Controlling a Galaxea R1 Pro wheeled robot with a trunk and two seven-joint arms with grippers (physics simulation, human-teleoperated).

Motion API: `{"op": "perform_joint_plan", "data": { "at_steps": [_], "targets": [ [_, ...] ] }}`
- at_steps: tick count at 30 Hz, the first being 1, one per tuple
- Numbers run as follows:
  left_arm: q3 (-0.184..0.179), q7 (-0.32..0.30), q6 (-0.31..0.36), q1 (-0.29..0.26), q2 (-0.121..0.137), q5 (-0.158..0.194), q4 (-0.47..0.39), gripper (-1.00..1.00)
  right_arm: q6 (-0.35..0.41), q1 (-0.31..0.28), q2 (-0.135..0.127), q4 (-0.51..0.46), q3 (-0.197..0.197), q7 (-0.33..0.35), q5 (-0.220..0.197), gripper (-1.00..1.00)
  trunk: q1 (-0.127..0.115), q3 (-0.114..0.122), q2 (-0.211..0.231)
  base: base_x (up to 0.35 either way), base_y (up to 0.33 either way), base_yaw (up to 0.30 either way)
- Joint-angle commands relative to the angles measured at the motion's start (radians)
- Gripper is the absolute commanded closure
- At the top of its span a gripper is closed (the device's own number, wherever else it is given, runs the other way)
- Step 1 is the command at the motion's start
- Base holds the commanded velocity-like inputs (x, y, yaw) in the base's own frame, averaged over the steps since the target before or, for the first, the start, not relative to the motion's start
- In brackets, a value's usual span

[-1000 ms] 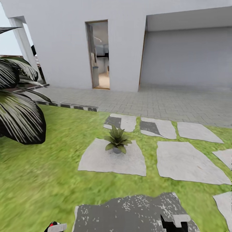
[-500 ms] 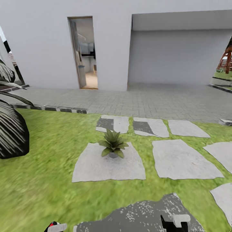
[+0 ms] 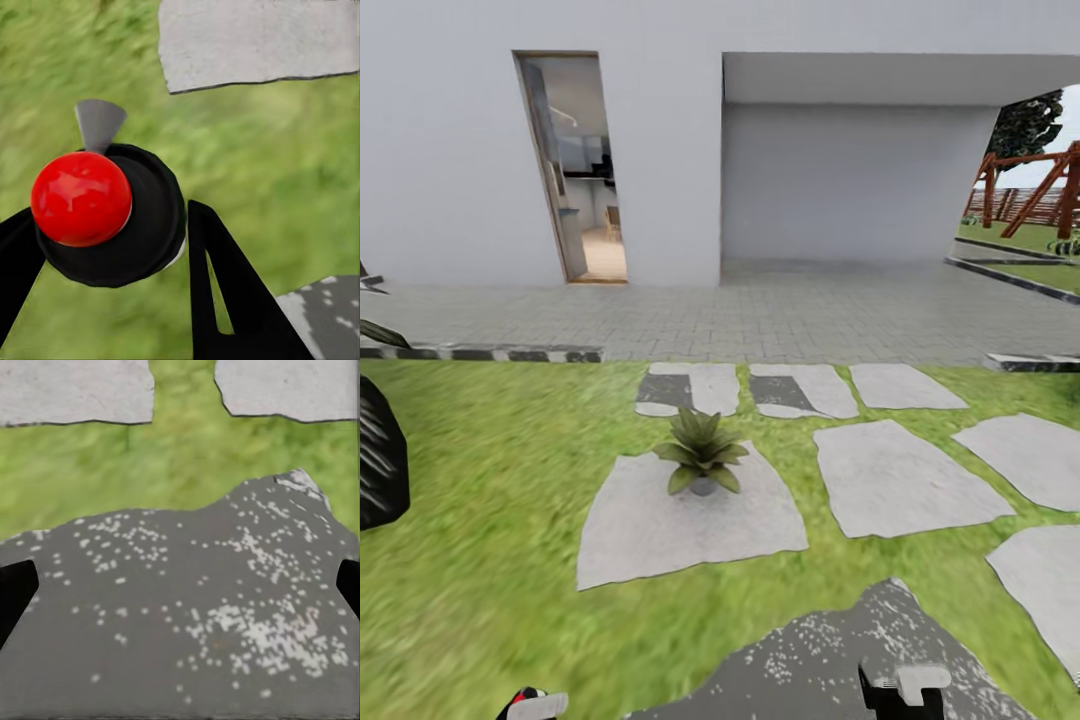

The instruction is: Pick up the pesticide atomizer in the garden and spray insectifuge to fully cover both potted plants in the garden.

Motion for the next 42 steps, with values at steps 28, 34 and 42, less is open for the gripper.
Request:
{"op": "perform_joint_plan", "data": {
  "at_steps": [28, 34, 42],
  "targets": [
    [0.003, -0.001, -0.002, 0.000, 0.003, 0.002, -0.001, 1.00, -0.005, 0.000, -0.002, 0.001, 0.000, 0.002, 0.002, -1.00, 0.000, -0.001, 0.000, 0.075, 0.315, -0.159],
    [0.003, -0.001, -0.002, 0.000, 0.003, 0.002, -0.001, 1.00, -0.005, 0.000, -0.002, 0.001, 0.000, 0.002, 0.002, -1.00, 0.000, -0.001, 0.000, 0.080, 0.324, 0.000],
    [0.003, -0.001, -0.003, 0.000, 0.003, 0.002, -0.001, 1.00, -0.004, 0.000, -0.001, 0.001, 0.000, 0.002, 0.002, -1.00, 0.000, -0.001, 0.000, 0.139, 0.324, 0.000]
  ]
}}
